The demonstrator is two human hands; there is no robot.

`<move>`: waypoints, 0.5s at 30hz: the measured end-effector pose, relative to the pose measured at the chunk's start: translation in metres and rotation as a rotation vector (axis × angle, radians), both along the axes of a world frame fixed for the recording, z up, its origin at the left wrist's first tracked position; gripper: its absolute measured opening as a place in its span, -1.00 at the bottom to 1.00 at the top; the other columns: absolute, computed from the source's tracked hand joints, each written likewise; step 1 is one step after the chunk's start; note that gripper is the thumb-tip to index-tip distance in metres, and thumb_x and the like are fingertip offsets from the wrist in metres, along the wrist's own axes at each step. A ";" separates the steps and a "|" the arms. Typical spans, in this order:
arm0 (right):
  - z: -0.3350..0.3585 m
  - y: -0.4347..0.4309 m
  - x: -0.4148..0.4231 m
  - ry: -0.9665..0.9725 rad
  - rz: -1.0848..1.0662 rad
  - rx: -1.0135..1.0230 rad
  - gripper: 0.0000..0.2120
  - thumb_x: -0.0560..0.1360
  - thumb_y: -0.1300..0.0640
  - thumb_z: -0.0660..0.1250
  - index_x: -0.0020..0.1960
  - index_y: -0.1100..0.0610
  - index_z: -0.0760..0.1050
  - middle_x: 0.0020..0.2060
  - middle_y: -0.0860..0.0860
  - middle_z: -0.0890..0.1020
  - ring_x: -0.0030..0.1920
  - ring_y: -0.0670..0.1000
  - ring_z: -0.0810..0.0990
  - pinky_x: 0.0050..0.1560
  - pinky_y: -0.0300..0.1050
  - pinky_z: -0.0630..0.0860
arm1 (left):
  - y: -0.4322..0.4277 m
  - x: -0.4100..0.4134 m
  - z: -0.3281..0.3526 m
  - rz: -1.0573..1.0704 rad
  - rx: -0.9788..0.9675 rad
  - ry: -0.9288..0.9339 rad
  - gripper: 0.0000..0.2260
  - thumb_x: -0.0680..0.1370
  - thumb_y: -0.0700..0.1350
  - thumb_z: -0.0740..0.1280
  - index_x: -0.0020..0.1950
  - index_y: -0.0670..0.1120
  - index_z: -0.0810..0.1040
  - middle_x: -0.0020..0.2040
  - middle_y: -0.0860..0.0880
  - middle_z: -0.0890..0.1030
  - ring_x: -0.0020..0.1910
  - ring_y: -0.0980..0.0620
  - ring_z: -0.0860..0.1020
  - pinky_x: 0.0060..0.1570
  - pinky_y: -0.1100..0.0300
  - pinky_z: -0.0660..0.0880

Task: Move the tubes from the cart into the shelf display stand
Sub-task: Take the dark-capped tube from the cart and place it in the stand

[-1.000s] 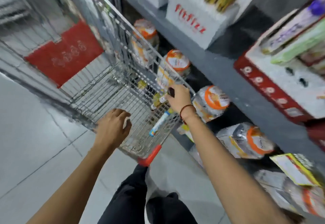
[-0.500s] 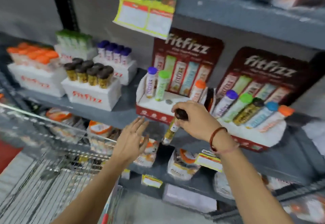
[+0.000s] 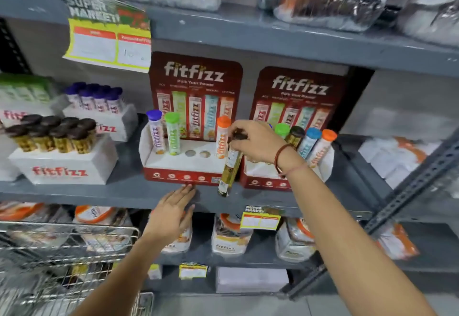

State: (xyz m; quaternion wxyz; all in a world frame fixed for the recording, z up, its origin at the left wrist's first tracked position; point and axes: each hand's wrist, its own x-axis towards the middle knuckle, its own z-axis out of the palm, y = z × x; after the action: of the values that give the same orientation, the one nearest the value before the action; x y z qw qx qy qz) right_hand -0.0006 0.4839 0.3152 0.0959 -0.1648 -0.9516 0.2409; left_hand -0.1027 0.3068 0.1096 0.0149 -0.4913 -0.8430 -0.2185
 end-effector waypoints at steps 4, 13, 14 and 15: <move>0.004 0.002 -0.008 -0.020 -0.025 -0.179 -0.81 0.47 0.31 0.28 0.04 0.17 0.58 -0.17 -0.05 0.51 -0.46 -0.19 0.53 -0.58 -0.53 0.38 | -0.002 -0.003 -0.006 -0.012 -0.018 0.007 -0.34 0.51 0.24 -0.15 0.38 -0.15 0.35 0.41 -0.15 0.36 0.42 -0.08 0.29 0.42 0.02 0.15; 0.006 0.002 -0.037 -0.007 -0.037 -0.118 -0.74 0.43 0.21 0.37 0.11 0.20 0.53 0.01 0.14 0.54 -0.31 -0.03 0.62 -0.46 -0.39 0.51 | -0.003 -0.007 -0.012 -0.029 -0.014 -0.001 -0.60 0.60 -0.03 0.16 0.41 -0.11 0.28 0.44 -0.12 0.32 0.45 -0.05 0.24 0.44 0.06 0.08; 0.005 0.001 -0.042 0.011 -0.048 -0.018 -0.75 0.42 0.13 0.38 0.06 0.21 0.55 -0.08 0.10 0.57 -0.32 -0.04 0.58 -0.46 -0.35 0.47 | -0.003 -0.007 -0.012 -0.037 -0.012 0.001 -0.60 0.59 -0.05 0.17 0.42 -0.12 0.27 0.45 -0.11 0.32 0.45 -0.04 0.23 0.45 0.06 0.08; 0.004 0.001 -0.046 0.032 -0.062 0.046 -0.78 0.40 0.07 0.40 -0.05 0.21 0.56 -0.20 0.03 0.56 -0.35 -0.06 0.53 -0.45 -0.31 0.43 | -0.004 -0.008 -0.013 -0.043 -0.013 0.004 -0.60 0.60 -0.05 0.17 0.42 -0.12 0.27 0.45 -0.11 0.31 0.45 -0.04 0.23 0.45 0.06 0.08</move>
State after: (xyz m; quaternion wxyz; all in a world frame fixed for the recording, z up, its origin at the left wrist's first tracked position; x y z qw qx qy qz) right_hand -0.0464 0.4846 0.3192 0.1221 -0.1882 -0.9497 0.2183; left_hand -0.1107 0.3033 0.0971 0.0088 -0.5100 -0.8335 -0.2124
